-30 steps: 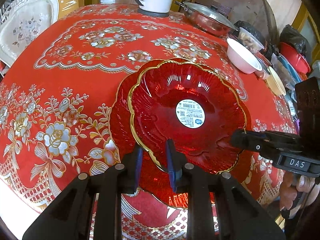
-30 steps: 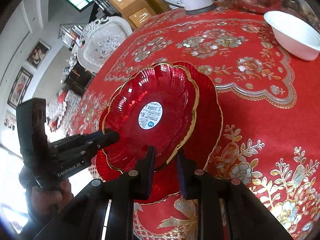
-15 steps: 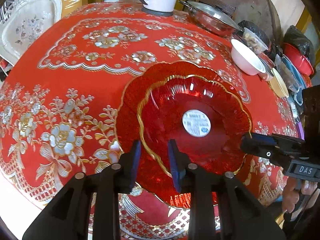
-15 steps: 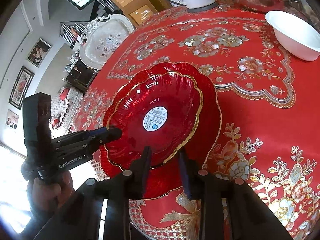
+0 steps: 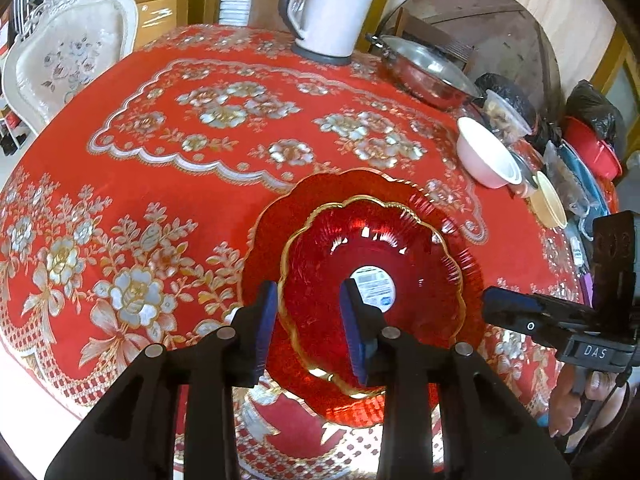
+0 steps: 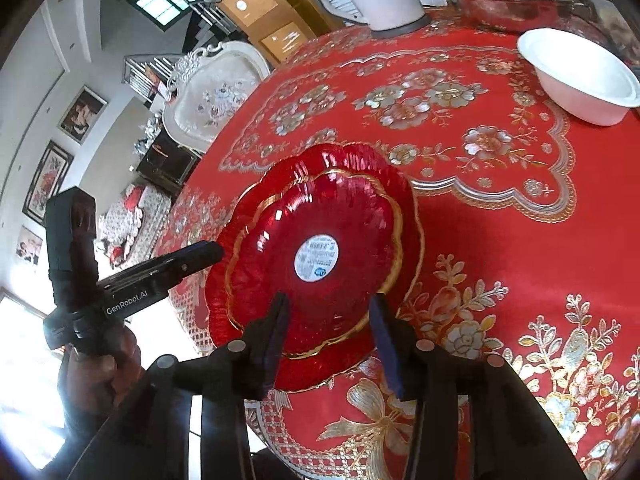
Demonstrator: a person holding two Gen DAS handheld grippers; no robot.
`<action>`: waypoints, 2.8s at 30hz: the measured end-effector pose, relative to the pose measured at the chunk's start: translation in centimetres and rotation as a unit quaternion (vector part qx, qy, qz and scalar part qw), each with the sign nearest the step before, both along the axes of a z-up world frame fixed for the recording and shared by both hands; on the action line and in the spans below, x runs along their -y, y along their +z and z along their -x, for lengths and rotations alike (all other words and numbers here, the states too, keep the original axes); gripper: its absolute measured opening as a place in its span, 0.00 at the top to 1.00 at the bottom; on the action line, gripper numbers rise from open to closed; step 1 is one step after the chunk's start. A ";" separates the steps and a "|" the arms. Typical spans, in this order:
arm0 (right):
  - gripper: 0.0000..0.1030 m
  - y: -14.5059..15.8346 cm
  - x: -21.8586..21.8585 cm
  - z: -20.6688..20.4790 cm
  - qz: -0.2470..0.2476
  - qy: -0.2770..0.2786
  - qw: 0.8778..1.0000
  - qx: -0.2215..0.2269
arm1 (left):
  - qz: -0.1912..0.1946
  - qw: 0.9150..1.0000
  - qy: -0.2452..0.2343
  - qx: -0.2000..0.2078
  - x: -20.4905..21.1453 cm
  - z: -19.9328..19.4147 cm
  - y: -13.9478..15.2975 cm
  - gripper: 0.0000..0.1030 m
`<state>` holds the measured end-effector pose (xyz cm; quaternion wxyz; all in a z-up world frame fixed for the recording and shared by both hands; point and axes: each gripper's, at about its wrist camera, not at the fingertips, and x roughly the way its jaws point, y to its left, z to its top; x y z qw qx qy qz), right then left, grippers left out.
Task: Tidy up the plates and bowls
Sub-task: 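Lower the plate into the red bowl and open the left gripper, then move the left gripper to the white bowl and grasp its rim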
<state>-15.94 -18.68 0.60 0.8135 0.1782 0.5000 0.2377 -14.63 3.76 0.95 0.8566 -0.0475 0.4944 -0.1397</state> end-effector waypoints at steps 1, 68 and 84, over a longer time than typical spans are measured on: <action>0.57 0.1 0.1 0.0 -0.002 -0.001 1.000 0.001 | 0.001 1.000 -0.002 0.001 0.2 -0.1 0.2 0.71; 0.42 2.4 27.7 -9.7 -0.112 -0.280 0.953 0.018 | 0.099 0.989 -0.020 -0.109 26.4 -17.4 -3.5 0.53; 0.61 -1.0 25.6 -13.0 -0.056 -0.274 0.960 -0.026 | 0.097 0.990 -0.024 -0.103 27.3 -18.0 -3.7 0.63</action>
